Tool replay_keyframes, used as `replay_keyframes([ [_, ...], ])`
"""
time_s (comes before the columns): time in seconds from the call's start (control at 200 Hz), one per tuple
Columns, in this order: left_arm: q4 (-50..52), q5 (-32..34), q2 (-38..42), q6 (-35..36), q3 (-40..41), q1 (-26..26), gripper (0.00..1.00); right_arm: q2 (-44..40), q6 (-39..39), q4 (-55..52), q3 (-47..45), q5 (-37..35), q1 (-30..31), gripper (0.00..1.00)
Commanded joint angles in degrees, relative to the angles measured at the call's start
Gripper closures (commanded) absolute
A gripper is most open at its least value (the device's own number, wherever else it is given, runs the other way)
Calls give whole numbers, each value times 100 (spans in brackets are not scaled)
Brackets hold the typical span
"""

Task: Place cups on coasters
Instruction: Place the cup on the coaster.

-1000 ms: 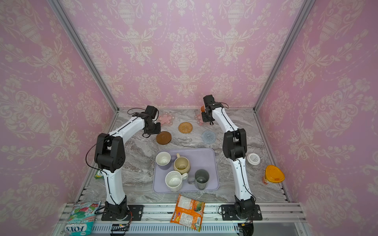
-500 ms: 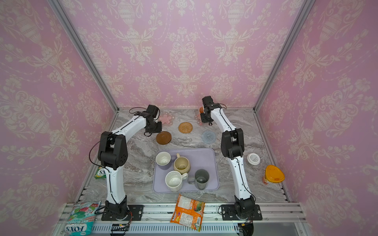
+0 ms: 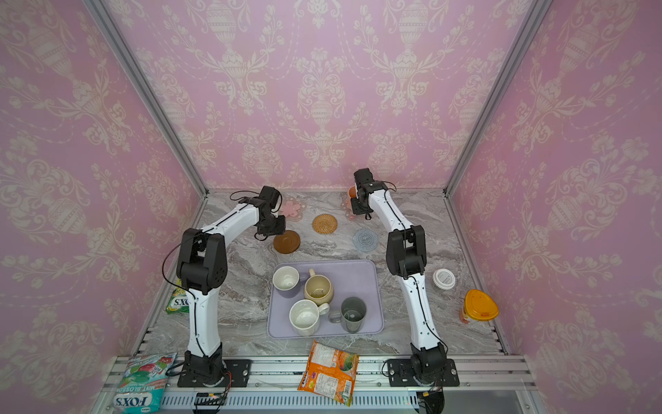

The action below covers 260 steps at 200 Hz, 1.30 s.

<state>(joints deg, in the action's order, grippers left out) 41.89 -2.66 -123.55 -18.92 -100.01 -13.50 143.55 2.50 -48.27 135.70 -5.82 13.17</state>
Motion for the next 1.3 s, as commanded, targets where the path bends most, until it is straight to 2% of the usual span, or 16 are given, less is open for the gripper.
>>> replay_keyframes([
  [0.0,39,-138,-94,-65,-194,49,63,10,-84,367,256,-60,-51,100],
  [0.16,47,-156,-137,-68,-246,44,64,24,-25,328,262,-79,-58,100],
  [0.365,56,-200,-153,-86,-249,49,63,-11,68,182,256,-31,-60,74],
  [0.615,47,-200,-43,-101,-153,49,64,-189,203,51,102,78,-49,65],
  [0.871,-1,-200,162,-97,34,49,63,-378,255,55,-190,134,-46,65],
  [1.071,-21,-165,295,-103,190,49,63,-432,253,5,-268,109,-36,79],
  [1.296,-23,-165,384,-122,227,42,64,-649,247,54,-472,94,-32,85],
])
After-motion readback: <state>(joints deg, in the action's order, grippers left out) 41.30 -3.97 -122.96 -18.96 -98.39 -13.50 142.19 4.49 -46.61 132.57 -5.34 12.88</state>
